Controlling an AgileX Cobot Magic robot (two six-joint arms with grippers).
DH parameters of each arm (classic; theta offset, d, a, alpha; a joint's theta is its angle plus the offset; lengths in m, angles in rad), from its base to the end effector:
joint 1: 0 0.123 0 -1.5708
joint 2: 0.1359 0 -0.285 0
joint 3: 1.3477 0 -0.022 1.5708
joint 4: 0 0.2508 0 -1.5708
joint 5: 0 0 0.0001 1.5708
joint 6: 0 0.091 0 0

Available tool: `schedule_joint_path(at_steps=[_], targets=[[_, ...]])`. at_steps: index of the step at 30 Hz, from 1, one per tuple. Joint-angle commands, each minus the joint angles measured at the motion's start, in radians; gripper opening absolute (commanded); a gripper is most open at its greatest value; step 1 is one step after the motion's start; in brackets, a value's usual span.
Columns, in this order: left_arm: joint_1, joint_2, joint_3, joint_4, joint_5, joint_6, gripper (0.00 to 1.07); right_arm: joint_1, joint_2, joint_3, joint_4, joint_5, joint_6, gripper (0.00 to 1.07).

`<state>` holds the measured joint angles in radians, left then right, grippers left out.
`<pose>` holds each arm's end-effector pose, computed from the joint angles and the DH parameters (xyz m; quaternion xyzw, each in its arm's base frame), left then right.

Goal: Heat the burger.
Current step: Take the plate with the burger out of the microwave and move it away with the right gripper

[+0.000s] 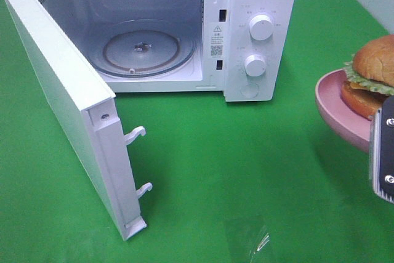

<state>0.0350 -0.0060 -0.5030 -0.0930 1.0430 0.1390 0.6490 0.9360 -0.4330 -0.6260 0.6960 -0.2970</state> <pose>-0.0053 -0.0075 0.2798 0.0455 0.8441 0.0000 0.5343 0.1375 0.0614 0.2206 -0.5869 0.7404 -0.2043 0.2562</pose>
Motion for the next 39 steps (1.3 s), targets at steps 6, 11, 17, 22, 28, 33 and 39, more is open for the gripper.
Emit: schedule_joint_path(at_steps=[6,11,17,22,28,33,39], targets=[[0.003,-0.017,-0.003,0.000,-0.005,0.001,0.94,-0.006,-0.015,-0.013,-0.077,0.056,0.219,0.00],[0.003,-0.017,-0.003,0.000,-0.005,0.001,0.94,-0.006,0.001,-0.014,-0.086,0.113,0.325,0.00],[0.003,-0.017,-0.003,0.000,-0.005,0.001,0.94,-0.006,0.035,-0.049,-0.100,0.185,0.421,0.00],[0.003,-0.017,-0.003,0.000,-0.005,0.001,0.94,-0.006,0.108,-0.088,-0.126,0.267,0.534,0.00],[0.003,-0.017,-0.003,0.000,-0.005,0.001,0.94,-0.006,0.224,-0.140,-0.140,0.310,0.719,0.00],[0.003,-0.017,-0.003,0.000,-0.005,0.001,0.94,-0.006,0.383,-0.165,-0.195,0.356,0.959,0.00],[0.003,-0.017,-0.003,0.000,-0.005,0.001,0.94,-0.006,0.497,-0.165,-0.234,0.341,1.105,0.00]])
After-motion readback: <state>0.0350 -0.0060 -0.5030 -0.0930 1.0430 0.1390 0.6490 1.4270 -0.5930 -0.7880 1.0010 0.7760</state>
